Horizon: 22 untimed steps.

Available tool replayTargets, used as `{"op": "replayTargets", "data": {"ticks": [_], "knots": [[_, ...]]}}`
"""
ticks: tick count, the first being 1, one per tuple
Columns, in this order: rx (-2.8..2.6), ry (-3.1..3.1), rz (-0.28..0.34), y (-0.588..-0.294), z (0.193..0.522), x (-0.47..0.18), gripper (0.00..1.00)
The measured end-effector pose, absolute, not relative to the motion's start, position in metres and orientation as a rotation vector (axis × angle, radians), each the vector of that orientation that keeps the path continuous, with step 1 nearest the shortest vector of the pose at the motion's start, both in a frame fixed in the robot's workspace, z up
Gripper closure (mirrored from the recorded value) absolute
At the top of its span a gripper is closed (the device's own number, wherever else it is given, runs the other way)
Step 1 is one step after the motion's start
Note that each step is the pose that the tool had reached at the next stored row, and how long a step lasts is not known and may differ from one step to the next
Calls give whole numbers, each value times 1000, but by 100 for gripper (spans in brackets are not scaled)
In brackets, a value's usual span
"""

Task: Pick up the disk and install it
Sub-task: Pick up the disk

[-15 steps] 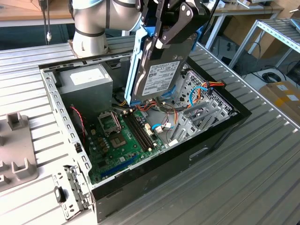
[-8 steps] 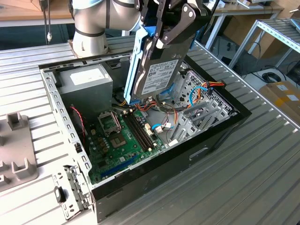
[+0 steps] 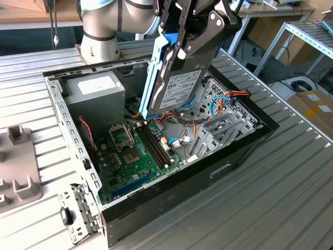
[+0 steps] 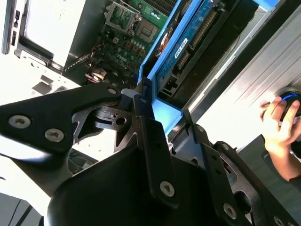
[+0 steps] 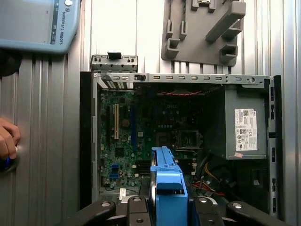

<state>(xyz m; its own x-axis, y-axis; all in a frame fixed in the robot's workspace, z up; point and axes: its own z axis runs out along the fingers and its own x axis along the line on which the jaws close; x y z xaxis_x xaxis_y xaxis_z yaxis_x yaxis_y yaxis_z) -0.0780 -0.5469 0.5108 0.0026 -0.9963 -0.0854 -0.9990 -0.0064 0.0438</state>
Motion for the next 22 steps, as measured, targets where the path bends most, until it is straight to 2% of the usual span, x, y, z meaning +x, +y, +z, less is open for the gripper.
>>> {"op": "replayTargets", "data": {"ticks": [22], "knots": [[-2204,2194,143,-562,508,-77,63]]}}
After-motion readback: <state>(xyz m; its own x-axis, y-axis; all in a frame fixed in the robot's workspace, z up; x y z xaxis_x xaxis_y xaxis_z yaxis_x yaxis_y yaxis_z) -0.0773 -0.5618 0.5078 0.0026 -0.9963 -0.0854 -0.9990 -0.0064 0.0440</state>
